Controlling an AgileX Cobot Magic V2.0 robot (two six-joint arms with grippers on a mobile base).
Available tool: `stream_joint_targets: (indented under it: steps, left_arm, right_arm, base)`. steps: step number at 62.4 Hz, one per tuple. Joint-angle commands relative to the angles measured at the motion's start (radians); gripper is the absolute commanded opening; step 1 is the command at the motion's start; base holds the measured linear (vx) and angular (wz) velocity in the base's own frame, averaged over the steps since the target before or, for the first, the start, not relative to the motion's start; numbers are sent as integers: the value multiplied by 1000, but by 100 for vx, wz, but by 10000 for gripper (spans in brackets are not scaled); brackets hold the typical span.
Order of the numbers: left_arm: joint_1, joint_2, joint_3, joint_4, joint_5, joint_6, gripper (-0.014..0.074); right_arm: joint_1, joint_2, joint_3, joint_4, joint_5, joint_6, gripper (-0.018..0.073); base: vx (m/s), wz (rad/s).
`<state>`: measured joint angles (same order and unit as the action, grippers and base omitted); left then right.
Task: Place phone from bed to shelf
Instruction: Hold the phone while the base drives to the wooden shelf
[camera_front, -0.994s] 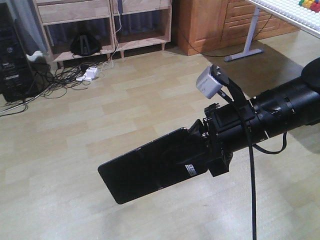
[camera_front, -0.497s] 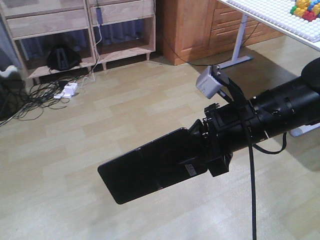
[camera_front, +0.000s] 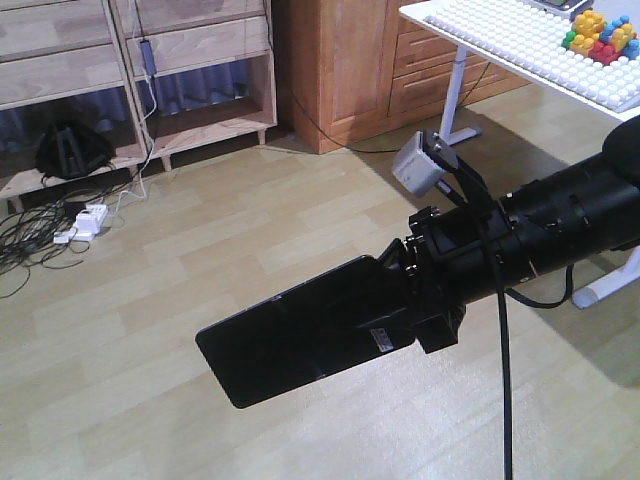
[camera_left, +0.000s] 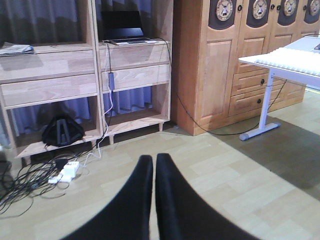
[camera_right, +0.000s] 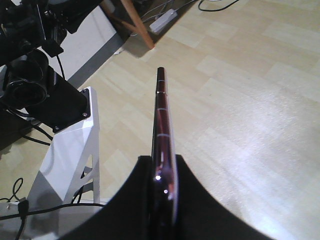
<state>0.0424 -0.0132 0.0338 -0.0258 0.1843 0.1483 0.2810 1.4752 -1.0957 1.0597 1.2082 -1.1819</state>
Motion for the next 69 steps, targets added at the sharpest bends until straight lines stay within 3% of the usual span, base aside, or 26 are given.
stream_joint_targets:
  steps: [1,69]
  left_arm:
    - [-4,-13,-21,-9,-72,-6,1]
    - [-4,-13,-21,-9,-72,-6,1]
  right_arm:
    - [-3,-41,-23,80,78,0,-2]
    - [-3,-41,-23,80,78,0,-2]
  base:
    - [42,-8]
    - [42,-4]
